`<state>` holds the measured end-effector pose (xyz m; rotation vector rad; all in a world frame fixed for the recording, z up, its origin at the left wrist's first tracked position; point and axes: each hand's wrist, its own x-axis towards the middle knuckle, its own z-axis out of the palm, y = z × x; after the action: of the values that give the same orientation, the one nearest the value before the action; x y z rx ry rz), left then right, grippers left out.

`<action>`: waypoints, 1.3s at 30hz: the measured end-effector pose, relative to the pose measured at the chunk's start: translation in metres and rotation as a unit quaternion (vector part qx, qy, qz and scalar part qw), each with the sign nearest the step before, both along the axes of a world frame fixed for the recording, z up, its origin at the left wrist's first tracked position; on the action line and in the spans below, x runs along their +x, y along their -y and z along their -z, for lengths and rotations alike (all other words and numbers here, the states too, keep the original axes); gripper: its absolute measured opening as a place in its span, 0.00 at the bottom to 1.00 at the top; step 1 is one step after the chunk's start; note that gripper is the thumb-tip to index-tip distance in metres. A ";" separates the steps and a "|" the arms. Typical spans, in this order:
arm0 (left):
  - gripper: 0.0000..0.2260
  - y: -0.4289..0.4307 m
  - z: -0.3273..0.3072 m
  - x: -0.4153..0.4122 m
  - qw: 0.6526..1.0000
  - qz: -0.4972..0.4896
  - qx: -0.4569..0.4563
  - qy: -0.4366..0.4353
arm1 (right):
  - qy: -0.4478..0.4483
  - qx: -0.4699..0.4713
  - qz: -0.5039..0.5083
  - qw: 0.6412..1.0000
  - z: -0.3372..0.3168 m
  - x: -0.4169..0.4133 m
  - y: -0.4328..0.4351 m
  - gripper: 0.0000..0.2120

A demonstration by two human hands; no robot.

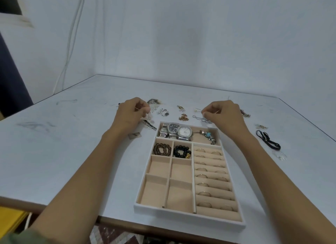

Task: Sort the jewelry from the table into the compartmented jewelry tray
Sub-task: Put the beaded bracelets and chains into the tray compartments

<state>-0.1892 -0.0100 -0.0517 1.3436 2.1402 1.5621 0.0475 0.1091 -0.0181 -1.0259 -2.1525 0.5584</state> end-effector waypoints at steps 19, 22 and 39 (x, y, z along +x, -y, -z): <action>0.04 0.007 -0.017 -0.012 0.968 -0.046 0.215 0.119 | 0.318 0.012 -0.153 0.936 -0.007 -0.125 -0.008 0.19; 0.04 0.006 -0.017 -0.011 0.967 -0.037 0.218 0.126 | 0.355 0.033 -0.160 0.921 -0.006 -0.133 -0.007 0.20; 0.04 0.007 -0.020 -0.002 0.973 -0.019 0.194 0.120 | 0.273 0.027 -0.145 0.951 -0.013 -0.124 0.002 0.11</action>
<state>-0.1916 -0.0166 -0.0318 1.1383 1.7886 2.1193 -0.0761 0.1076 -0.0054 -0.9125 -2.8208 0.3706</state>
